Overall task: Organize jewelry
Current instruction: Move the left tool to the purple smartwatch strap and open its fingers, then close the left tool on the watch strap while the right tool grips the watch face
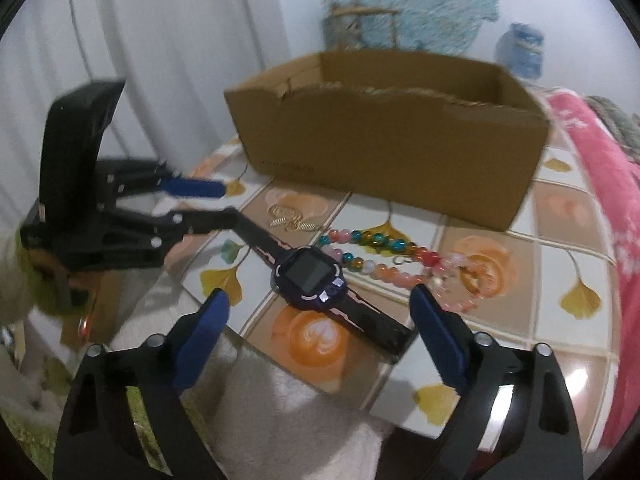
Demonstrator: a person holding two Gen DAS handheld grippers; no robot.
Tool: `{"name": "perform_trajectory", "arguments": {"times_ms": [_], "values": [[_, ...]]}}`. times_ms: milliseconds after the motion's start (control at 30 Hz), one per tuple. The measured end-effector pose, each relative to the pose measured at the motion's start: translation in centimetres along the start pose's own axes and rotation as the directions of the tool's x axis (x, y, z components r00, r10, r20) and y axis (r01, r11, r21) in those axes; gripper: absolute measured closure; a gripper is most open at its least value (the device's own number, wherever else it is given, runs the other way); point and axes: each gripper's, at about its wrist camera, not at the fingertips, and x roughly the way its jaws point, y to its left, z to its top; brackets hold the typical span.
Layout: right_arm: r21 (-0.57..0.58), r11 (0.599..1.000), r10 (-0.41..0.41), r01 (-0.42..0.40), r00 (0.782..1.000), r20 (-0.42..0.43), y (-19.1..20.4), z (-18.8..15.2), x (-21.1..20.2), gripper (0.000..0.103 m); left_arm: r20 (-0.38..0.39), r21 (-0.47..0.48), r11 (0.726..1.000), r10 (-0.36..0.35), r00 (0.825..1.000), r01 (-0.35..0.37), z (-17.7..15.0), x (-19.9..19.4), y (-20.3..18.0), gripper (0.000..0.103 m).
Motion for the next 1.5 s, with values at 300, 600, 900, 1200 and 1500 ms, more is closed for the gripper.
{"name": "perform_trajectory", "arguments": {"times_ms": [300, 600, 900, 1200, 1500], "values": [[-0.064, 0.996, 0.054, -0.064, 0.986, -0.156, -1.1, 0.8, 1.9, 0.039, -0.092, -0.023, 0.991, -0.13, 0.987, 0.128, 0.8, 2.7, 2.9, 0.065], [-0.1, 0.994, 0.028, -0.05, 0.977, -0.214, -0.6, 0.3, 3.0, 0.039, -0.097, -0.099, 0.994, -0.048, 0.994, 0.039, 0.6, 3.7, 4.3, 0.073], [-0.129, 0.991, -0.009, -0.018, 0.979, -0.206, 0.2, -0.1, 3.5, 0.039, -0.135, 0.029, 0.991, 0.131, 0.982, -0.128, 0.4, 4.0, 2.0, 0.073], [-0.148, 0.989, -0.029, 0.0, 0.981, -0.194, -0.1, -0.2, 3.7, 0.039, -0.195, 0.036, 0.992, 0.126, 0.973, -0.121, -0.7, 2.6, 1.5, 0.073], [-0.195, 0.981, -0.056, 0.017, 0.979, -0.195, -0.1, -0.2, 3.9, 0.043, -0.143, 0.033, 0.996, 0.082, 0.986, -0.078, -0.8, 1.1, 0.8, 0.073]]}}
